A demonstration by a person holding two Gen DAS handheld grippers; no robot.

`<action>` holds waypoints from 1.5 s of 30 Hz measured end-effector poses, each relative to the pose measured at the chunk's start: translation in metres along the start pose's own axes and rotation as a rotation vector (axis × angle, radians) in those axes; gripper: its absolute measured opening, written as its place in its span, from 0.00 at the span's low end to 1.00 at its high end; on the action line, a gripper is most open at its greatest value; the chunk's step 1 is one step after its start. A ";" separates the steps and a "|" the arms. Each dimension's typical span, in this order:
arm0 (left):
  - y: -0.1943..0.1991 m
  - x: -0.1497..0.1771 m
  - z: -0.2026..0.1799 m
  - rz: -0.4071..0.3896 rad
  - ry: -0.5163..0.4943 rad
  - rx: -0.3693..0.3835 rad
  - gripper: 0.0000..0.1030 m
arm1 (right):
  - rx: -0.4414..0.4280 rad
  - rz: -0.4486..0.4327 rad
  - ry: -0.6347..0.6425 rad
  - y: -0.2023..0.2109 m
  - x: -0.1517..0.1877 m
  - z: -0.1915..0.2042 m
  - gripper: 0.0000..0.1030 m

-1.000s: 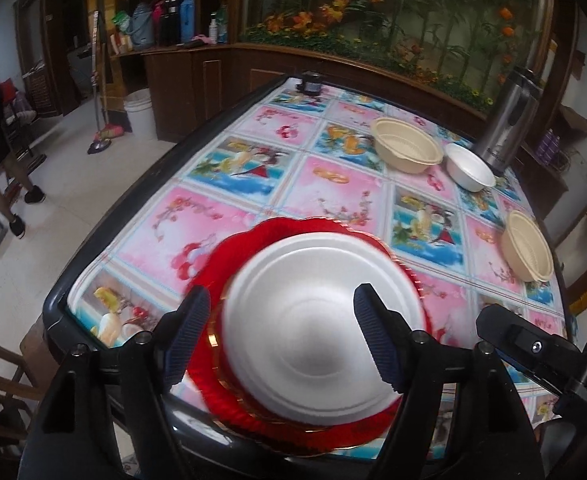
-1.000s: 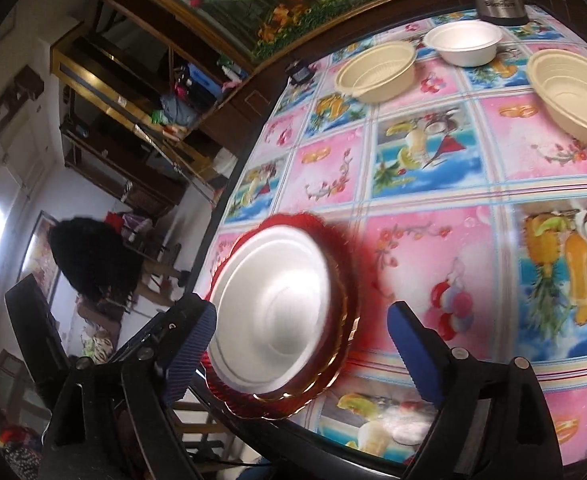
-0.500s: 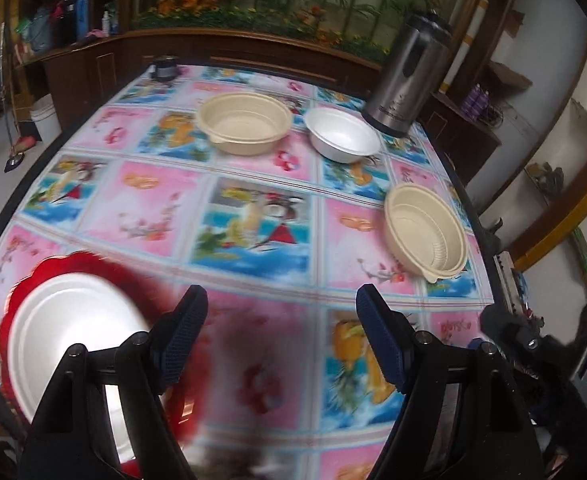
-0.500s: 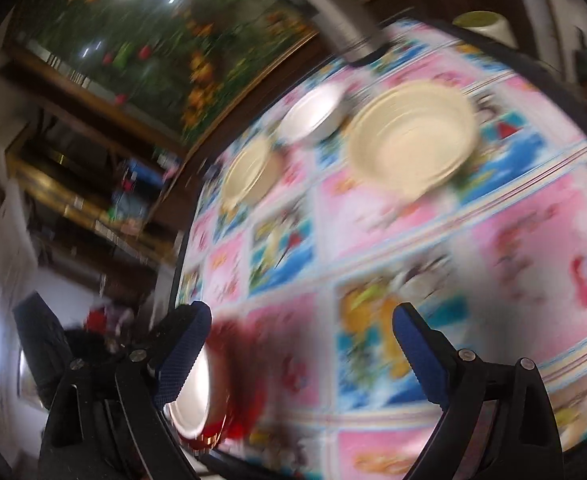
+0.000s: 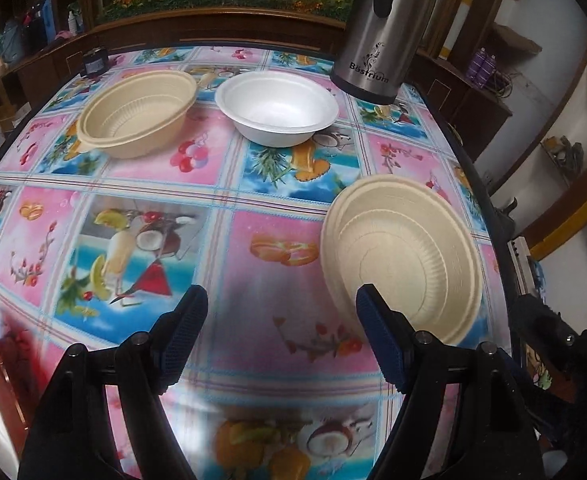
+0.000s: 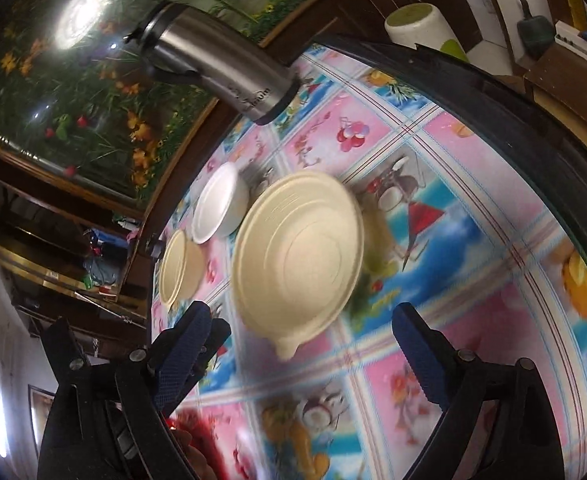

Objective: Organize plates and bowls
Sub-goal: 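Grasp the rim of the large beige plastic plate with both grippers, then lift the beige plate and carry it toward the red and white stack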

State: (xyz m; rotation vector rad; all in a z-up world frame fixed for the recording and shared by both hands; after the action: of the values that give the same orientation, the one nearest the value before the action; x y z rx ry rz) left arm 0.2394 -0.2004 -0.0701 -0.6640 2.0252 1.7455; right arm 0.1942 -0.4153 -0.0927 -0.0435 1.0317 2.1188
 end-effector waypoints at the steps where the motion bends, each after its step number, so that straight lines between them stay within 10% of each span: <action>1: -0.003 -0.001 -0.002 -0.003 -0.003 -0.002 0.74 | 0.008 0.001 -0.007 -0.004 -0.003 -0.002 0.87; 10: -0.031 -0.007 -0.010 -0.005 -0.010 -0.057 0.74 | 0.069 0.015 0.014 -0.032 -0.014 -0.010 0.64; 14: -0.038 -0.005 -0.007 0.002 -0.023 -0.087 0.34 | 0.090 0.034 0.015 -0.045 -0.014 -0.013 0.52; 16: -0.038 -0.005 -0.011 0.008 -0.068 -0.065 0.13 | 0.104 0.050 0.044 -0.053 -0.012 -0.011 0.20; 18: -0.032 -0.004 -0.012 0.009 -0.071 -0.065 0.12 | 0.073 0.071 0.048 -0.056 -0.007 -0.008 0.10; 45: 0.080 0.053 0.061 -0.104 -0.036 -0.002 0.12 | 0.040 -0.017 0.222 0.032 0.101 0.060 0.11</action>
State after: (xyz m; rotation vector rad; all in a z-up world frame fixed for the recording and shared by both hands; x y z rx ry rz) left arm 0.1487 -0.1364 -0.0452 -0.7196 1.9294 1.6888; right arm 0.1185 -0.3234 -0.0651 -0.2724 1.1972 2.1119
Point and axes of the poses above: each gripper's, at about its wrist camera, not at the fingertips, and y roughly against the way its jaws point, z to its left, x to its underside, the point moved 2 cm from there along -y, roughly the way its jaws point, and after that the axes turned 3 degrees about -z, right-handed, at the moved point
